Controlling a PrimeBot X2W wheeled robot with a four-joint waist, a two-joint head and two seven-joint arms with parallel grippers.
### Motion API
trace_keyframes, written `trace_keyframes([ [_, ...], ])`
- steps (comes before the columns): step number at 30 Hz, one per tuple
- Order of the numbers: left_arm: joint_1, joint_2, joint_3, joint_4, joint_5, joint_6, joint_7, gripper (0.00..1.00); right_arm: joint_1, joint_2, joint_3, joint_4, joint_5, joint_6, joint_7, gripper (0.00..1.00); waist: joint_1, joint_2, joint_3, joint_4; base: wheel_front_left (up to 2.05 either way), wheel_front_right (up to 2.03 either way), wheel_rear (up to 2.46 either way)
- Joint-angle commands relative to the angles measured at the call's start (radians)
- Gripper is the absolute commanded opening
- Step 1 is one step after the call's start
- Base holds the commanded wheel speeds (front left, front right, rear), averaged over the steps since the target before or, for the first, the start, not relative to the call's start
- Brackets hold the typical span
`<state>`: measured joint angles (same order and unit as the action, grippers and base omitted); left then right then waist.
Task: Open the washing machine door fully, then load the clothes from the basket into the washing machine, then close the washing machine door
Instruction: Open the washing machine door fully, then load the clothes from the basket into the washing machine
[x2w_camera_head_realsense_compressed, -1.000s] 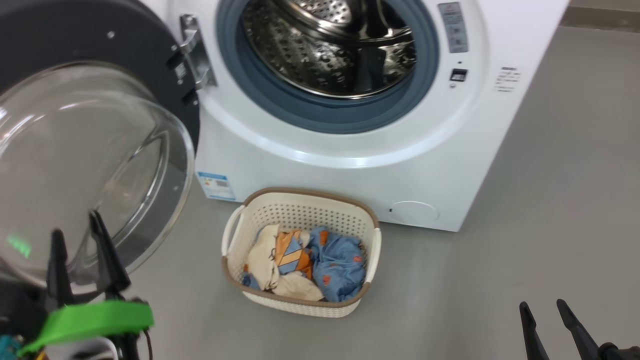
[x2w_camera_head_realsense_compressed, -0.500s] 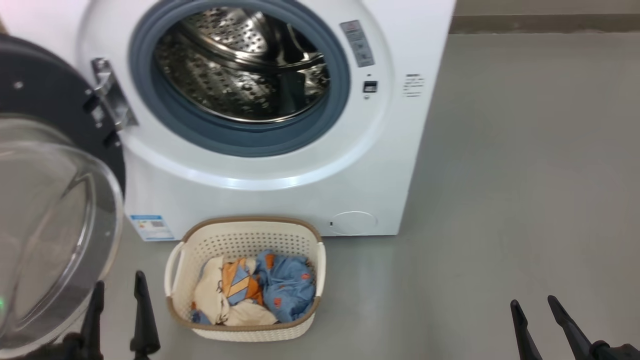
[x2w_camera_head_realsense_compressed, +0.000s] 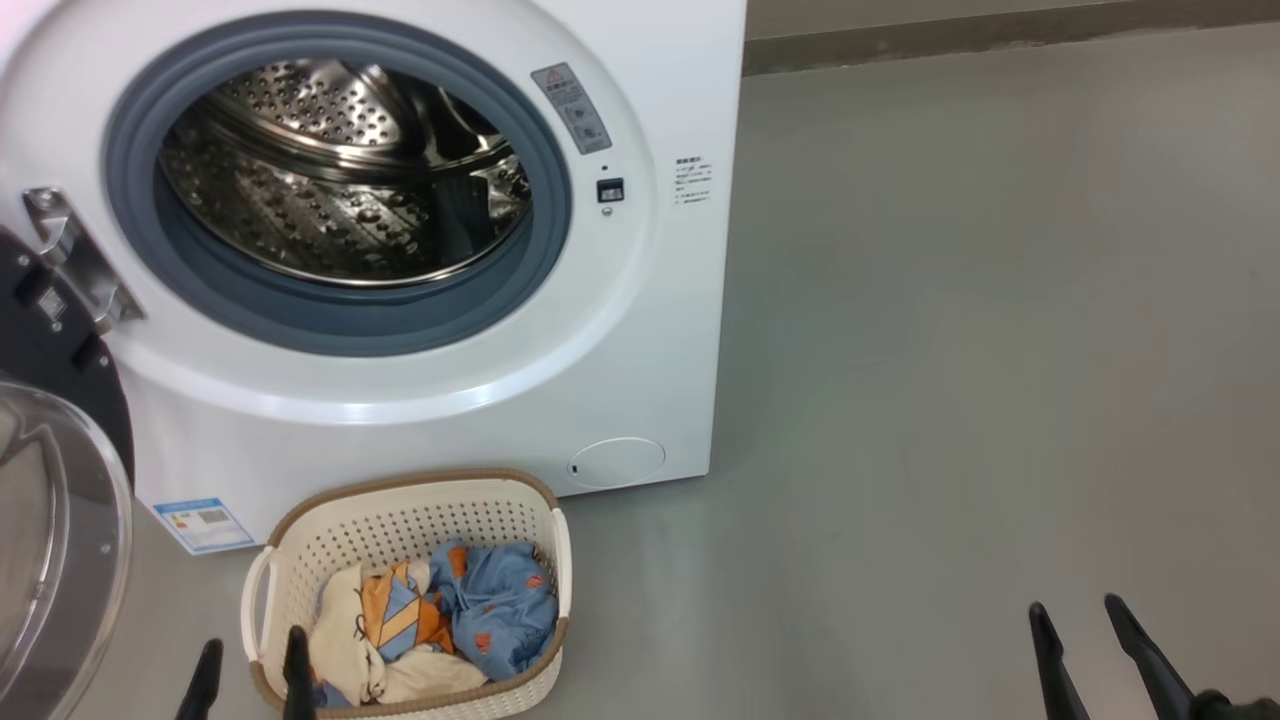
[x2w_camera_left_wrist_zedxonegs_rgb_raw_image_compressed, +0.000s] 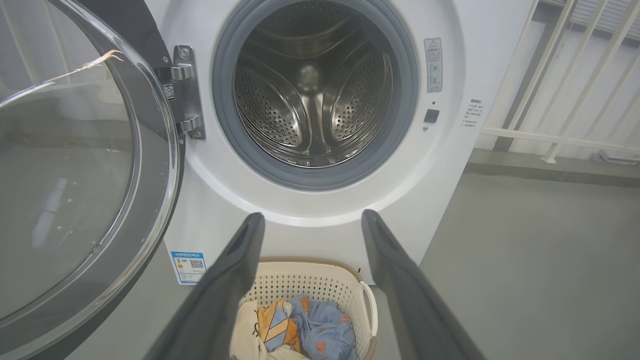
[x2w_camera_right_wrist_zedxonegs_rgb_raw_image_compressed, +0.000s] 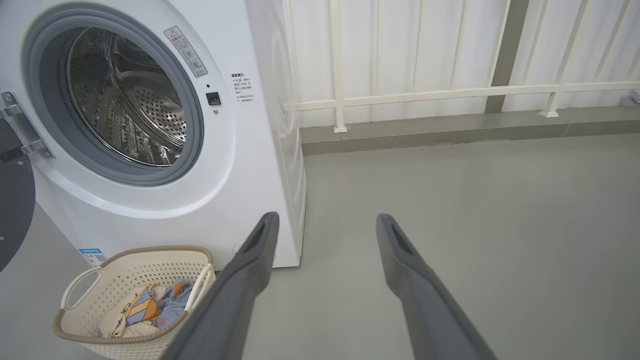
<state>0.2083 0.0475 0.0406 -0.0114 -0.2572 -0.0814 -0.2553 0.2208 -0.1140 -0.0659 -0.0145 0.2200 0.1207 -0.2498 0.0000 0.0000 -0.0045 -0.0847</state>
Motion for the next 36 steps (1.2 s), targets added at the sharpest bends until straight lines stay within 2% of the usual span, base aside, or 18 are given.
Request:
trace_keyframes([
  [1,-0.013,0.004,0.038,-0.031,0.008,-0.001,-0.006,1.00,-0.004,-0.012,0.015,-0.027,-0.008,0.010,-0.012,1.00,0.0000,0.0000,-0.008,-0.010,0.00,0.00,0.00],
  [17,0.012,0.003,0.023,-0.030,-0.041,0.041,-0.006,1.00,0.024,0.004,-0.009,-0.038,-0.022,0.010,-0.012,1.00,0.0000,0.0000,-0.012,0.005,0.00,0.00,0.00],
  [36,0.005,0.003,0.021,-0.035,-0.026,0.044,-0.006,1.00,0.011,-0.004,0.006,-0.019,-0.016,0.010,-0.012,1.00,0.0000,0.0000,-0.017,0.065,0.00,0.00,0.00],
])
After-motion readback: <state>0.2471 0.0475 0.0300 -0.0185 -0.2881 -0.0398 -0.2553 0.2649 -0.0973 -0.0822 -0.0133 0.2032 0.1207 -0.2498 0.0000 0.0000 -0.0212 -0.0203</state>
